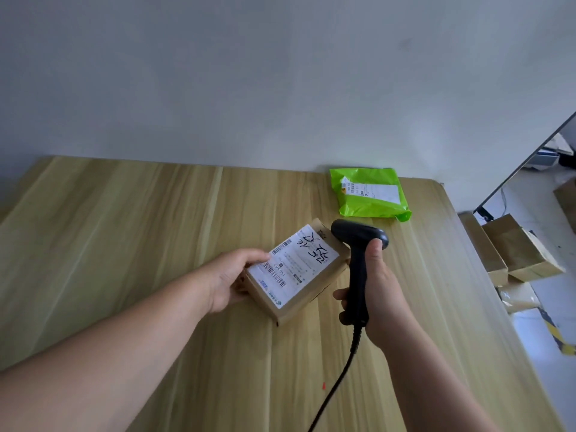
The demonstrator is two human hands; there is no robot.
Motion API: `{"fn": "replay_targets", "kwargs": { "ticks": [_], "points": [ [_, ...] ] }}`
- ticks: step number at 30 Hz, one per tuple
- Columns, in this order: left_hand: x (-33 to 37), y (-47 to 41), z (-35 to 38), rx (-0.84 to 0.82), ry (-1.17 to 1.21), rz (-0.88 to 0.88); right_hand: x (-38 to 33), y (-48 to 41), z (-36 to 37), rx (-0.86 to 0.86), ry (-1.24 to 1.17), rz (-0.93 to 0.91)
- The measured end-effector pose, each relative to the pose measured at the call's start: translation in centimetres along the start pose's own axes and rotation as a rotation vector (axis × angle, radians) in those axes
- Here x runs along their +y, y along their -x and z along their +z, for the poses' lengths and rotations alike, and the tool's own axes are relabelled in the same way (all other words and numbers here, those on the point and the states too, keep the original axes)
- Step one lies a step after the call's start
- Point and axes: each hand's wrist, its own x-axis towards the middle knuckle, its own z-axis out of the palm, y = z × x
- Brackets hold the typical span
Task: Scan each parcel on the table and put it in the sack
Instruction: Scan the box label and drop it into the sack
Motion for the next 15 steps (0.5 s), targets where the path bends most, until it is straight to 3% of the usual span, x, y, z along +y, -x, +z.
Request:
{"fn": "replay_targets", "kwargs": {
  "ticks": [4,8,12,15],
  "points": [
    [-0.6,3.9,-2.7,-0.139,0.003,-0.119,-0.6,3.1,1.7,-0.064,0.024,-0.009],
    [-1.5,8.7,-5.8,-0.29,0.018,-0.106,-1.7,7.2,4.3,-0.095,0.061,-0.046],
    [-1.5,12.6,-9.8,-0.134,0.124,0.018,-3.0,11.9,7.5,-0.08,0.077,-0.087],
    [-1.2,16.5,-14.3,0.011,0.138,0.122,-4.1,16.7,10.8,-0.203,0.111,-0.086]
  ]
}}
